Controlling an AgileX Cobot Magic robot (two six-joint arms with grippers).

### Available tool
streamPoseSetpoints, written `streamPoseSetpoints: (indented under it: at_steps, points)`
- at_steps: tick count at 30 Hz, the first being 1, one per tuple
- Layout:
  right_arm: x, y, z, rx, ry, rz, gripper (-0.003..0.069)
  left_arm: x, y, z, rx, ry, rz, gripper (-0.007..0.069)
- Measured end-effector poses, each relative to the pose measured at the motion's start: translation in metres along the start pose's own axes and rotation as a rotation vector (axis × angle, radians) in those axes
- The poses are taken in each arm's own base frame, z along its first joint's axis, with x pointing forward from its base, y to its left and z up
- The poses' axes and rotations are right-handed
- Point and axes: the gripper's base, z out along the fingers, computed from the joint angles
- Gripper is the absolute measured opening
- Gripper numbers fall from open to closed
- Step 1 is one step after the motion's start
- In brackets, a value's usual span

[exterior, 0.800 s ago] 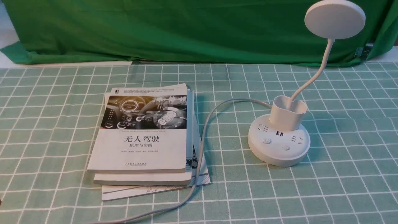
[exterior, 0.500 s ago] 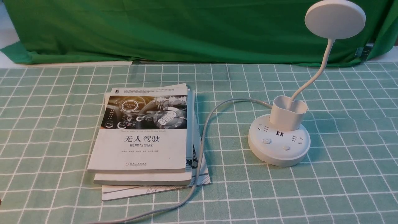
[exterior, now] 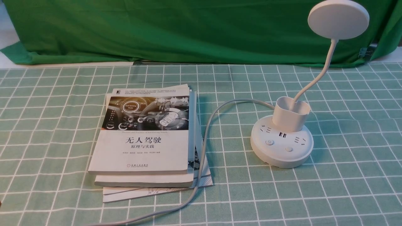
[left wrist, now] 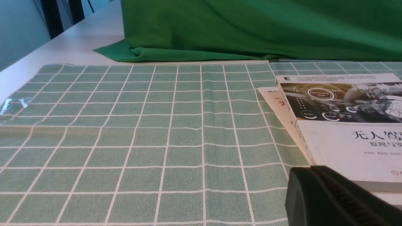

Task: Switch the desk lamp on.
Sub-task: Use the right arm to press the button switch on the lamp holder

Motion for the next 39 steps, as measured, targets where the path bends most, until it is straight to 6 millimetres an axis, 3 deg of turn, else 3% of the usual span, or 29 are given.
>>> streamPoseSetpoints:
  at_steps: [14,17,22,27,30,39]
  points:
    - [-0.0001,0.0,0.0,0.0,-0.001,0.012,0.0239,0.0,0.0,0.0,0.0,0.0,0.0,0.0021]
    - [-0.0001,0.0009,0.0,-0.016,0.0,0.102,0.0239,0.0,0.0,0.0,0.0,0.0,0.001,0.0021]
    - [-0.0028,0.0022,-0.0001,-0.042,-0.022,0.434,0.0239,0.0,0.0,0.0,0.0,0.0,0.001,0.0021]
    - [-0.005,0.0025,-0.0002,-0.064,-0.029,1.02,0.0239,0.0,0.0,0.0,0.0,0.0,0.001,0.0021]
    - [-0.0052,0.0025,-0.0002,-0.067,-0.027,1.144,0.0239,0.0,0.0,0.0,0.0,0.0,0.001,0.0021]
    - [-0.0059,0.0027,-0.0002,-0.071,-0.038,0.996,0.0239,0.0,0.0,0.0,0.0,0.0,0.001,0.0021]
